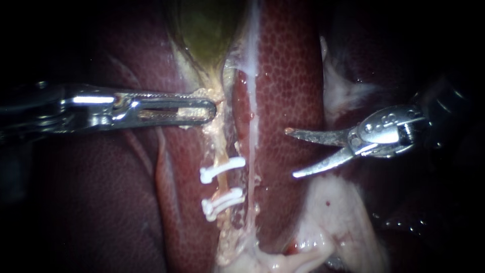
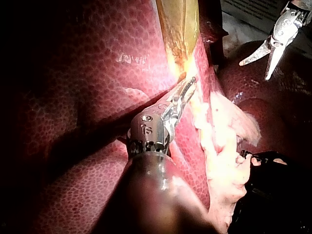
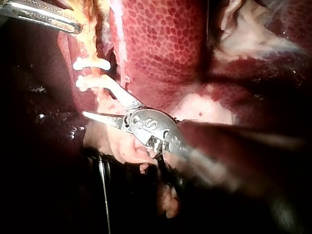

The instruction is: Go to the cutting position left tube

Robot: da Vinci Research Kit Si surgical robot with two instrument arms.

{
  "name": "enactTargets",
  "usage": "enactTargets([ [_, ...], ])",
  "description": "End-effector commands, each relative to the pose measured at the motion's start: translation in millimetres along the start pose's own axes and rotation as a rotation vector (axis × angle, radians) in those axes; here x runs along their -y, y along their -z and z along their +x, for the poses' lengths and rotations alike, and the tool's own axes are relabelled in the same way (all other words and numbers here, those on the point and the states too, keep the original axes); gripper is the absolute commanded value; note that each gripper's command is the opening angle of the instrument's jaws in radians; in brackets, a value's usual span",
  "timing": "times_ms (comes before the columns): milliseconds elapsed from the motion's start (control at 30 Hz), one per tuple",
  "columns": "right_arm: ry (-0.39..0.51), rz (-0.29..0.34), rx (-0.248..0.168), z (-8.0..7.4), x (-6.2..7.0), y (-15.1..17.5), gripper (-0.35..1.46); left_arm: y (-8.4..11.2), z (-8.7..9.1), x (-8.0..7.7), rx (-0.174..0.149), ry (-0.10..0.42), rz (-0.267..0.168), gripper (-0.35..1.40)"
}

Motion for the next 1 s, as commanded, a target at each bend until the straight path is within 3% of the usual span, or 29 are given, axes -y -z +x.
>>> enactTargets([
  [33,0.000,0.000,0.000,0.0,0.0,0.0,1.43,0.0,0.0,0.0,0.000,0.000,0.000,-0.35],
  [233,0.000,0.003,-0.001,0.0,0.0,0.0,1.43,0.4,-0.1,0.0,-0.001,0.001,0.002,-0.35],
  [433,0.000,0.004,-0.001,0.1,0.0,-0.3,1.43,2.6,-1.9,0.1,-0.011,0.010,0.011,-0.35],
  [667,-0.001,0.009,-0.002,0.1,0.0,-0.5,1.43,5.7,-4.6,0.2,0.025,0.034,0.004,-0.35],
  [1000,-0.001,0.011,-0.003,0.2,0.0,-0.7,1.43,8.1,-6.0,-0.1,0.048,0.029,-0.007,-0.35],
])
